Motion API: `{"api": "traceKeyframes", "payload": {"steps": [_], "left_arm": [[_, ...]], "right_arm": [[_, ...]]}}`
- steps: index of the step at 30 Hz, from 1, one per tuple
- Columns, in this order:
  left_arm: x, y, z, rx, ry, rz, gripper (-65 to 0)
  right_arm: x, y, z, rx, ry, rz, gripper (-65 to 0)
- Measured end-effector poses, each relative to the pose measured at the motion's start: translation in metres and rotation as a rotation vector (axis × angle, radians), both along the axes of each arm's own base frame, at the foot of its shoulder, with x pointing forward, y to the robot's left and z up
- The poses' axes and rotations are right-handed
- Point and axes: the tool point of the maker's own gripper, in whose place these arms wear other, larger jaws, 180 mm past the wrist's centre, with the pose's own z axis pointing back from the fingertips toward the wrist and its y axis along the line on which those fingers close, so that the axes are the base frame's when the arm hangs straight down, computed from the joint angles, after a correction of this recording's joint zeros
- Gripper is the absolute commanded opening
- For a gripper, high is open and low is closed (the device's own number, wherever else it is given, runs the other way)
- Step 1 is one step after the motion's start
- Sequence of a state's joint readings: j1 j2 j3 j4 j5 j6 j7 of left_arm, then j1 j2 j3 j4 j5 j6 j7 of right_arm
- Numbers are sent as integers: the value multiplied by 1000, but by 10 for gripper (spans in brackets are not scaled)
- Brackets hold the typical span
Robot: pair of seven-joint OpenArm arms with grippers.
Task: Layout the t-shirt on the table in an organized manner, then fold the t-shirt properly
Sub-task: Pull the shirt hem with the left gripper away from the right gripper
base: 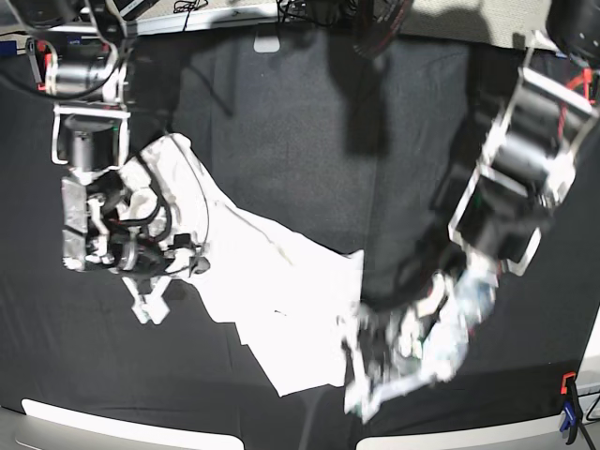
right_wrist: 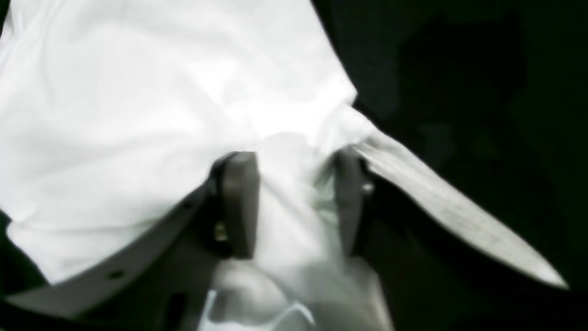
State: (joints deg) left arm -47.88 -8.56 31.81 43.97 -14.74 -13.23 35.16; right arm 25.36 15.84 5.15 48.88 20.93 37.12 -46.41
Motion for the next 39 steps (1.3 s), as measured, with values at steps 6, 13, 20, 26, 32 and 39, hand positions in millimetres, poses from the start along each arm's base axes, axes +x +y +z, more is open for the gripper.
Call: {"api": "traceKeyframes", "payload": {"steps": [6,13,20,26,32,39], "left_arm": [[9,-3,20,-28,-10,4,-351],[9,-3,20,-30,-3,7,-351],[-2,-18,16,-117,84,9,-351],[-13,-64,22,-218,118,-42,-351],[-27,-98,14,-209,111,-96,-351],[-30,-100,11,-194,115,-101,-351]], "right_arm": [[-15,8,-14,24,21,-5,-650],[-50,-18,-28,8,32,-15,-650],[-83,-76,-23,-40,16,-92,-650],[-100,-167,-3,-104,15,-334,-650],[-134,-249,20,-187,57,-525,-650],[-149,-314,67,-267,-3,-641,-650]]}}
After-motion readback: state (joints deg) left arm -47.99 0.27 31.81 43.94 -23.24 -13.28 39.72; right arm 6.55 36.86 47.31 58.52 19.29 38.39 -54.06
